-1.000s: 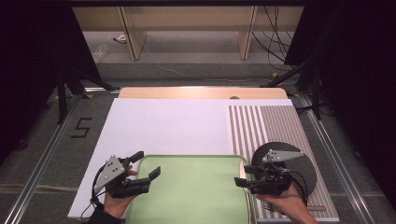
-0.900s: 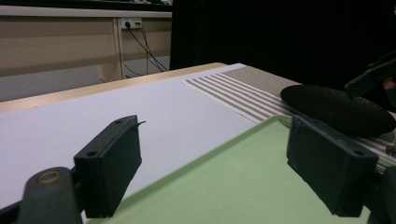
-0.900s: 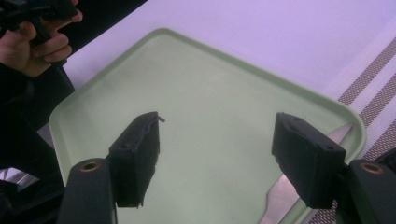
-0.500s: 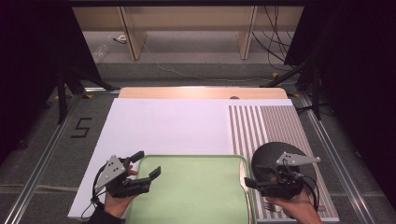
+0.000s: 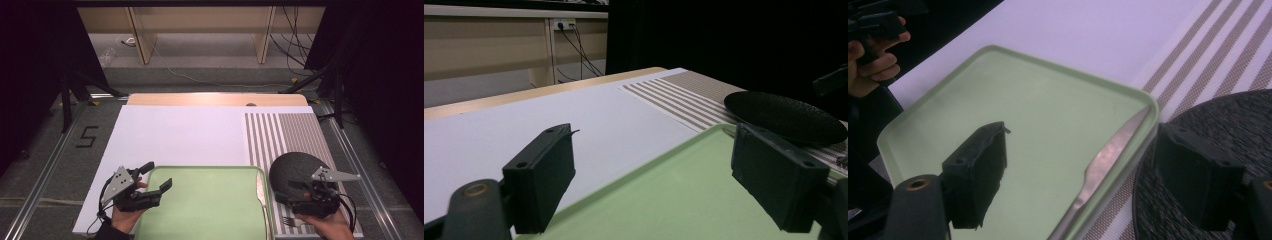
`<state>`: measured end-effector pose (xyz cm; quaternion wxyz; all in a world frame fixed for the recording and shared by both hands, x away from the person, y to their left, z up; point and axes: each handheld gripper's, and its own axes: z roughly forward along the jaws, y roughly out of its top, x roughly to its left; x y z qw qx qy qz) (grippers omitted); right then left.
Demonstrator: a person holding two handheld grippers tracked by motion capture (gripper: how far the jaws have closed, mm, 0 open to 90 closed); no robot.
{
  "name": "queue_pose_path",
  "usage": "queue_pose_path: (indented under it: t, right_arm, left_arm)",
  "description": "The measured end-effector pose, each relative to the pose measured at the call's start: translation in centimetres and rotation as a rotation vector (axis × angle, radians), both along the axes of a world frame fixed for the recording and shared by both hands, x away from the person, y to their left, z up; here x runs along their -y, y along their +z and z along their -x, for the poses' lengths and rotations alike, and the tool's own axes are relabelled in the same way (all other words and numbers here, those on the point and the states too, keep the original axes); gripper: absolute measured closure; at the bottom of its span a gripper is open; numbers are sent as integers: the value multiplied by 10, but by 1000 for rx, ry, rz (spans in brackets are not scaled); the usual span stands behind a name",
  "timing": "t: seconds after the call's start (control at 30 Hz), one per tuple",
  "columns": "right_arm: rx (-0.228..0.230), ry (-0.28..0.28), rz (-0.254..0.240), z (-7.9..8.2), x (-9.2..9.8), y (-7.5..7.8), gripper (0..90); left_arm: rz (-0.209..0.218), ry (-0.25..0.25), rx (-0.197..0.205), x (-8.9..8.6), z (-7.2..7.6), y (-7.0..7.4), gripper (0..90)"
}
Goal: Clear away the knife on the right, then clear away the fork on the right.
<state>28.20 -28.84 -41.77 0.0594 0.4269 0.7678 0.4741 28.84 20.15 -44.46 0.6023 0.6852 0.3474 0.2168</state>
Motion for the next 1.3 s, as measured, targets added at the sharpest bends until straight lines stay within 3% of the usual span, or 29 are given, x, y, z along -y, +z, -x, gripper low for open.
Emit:
queue_pose_path:
  t: [0.2, 0.67, 0.83, 1.07, 1.3]
  right_arm:
    - [-4, -28, 11, 4, 7, -1, 171]
    - [7, -61, 44, 17, 18, -1, 169]
    - [10, -66, 92, 20, 21, -1, 171]
    - [-18, -70, 193, 27, 25, -6, 175]
    - [-38, -86, 261, 36, 34, -7, 186]
  left_arm:
    - [-2, -1, -1, 0, 0, 0, 172]
    - [-3, -1, 0, 0, 0, 0, 172]
    - [-3, -2, -1, 0, 0, 0, 172]
    - [-5, -2, 2, 0, 0, 0, 172]
    - [-7, 0, 4, 0, 1, -1, 172]
